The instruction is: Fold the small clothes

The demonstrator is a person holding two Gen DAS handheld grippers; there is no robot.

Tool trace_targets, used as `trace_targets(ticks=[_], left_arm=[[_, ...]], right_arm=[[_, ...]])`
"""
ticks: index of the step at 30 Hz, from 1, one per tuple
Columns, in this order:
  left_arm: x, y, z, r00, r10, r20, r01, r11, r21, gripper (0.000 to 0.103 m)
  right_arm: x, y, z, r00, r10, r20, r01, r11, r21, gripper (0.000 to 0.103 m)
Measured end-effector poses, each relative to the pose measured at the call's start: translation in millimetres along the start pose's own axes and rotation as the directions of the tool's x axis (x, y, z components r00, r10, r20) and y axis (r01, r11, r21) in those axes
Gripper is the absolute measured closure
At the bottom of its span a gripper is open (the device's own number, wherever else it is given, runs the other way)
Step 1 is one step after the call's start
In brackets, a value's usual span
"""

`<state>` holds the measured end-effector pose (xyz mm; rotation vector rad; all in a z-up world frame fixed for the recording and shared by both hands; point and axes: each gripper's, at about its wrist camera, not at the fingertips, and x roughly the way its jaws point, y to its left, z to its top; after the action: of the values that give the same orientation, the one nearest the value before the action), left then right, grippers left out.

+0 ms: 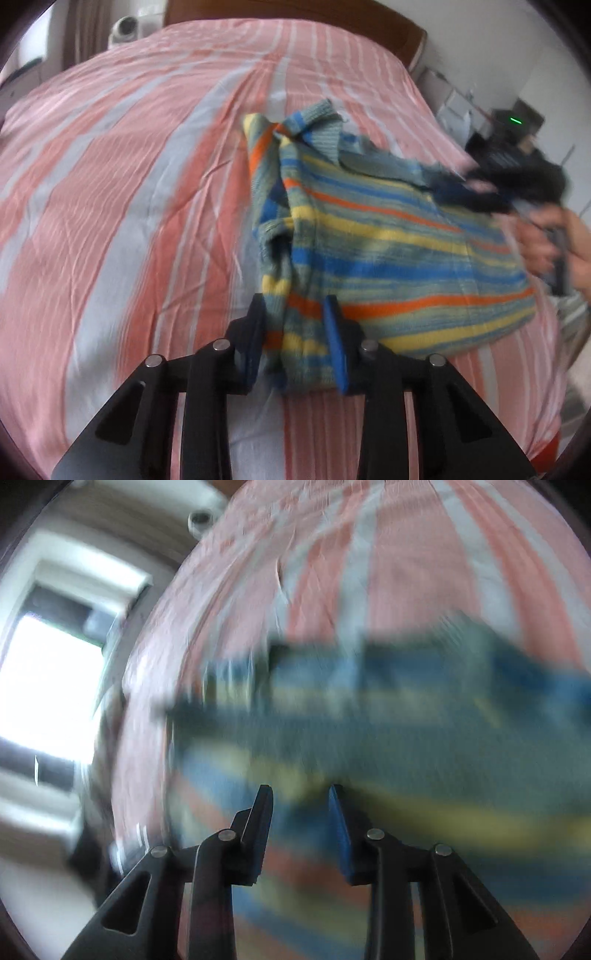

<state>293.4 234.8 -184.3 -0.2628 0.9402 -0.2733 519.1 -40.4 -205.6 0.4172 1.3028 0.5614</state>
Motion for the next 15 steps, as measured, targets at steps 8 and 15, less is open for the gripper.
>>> trace_targets(ticks=[8,15], left_arm=[[-2,14,-11,0.996,-0.056,0.072,0.059,0.997,-0.039,0.073],[-2,11,-12,0.996,-0.046,0.079,0.049,0.998,-0.035,0.073]], right_arm=[[-32,54,29,0.939,0.122,0.321,-0.106,0.992,-0.068,0.069],[-6,100,-30,0.994,0.042,0.104,-0.008,0.95,-0.311,0.066]])
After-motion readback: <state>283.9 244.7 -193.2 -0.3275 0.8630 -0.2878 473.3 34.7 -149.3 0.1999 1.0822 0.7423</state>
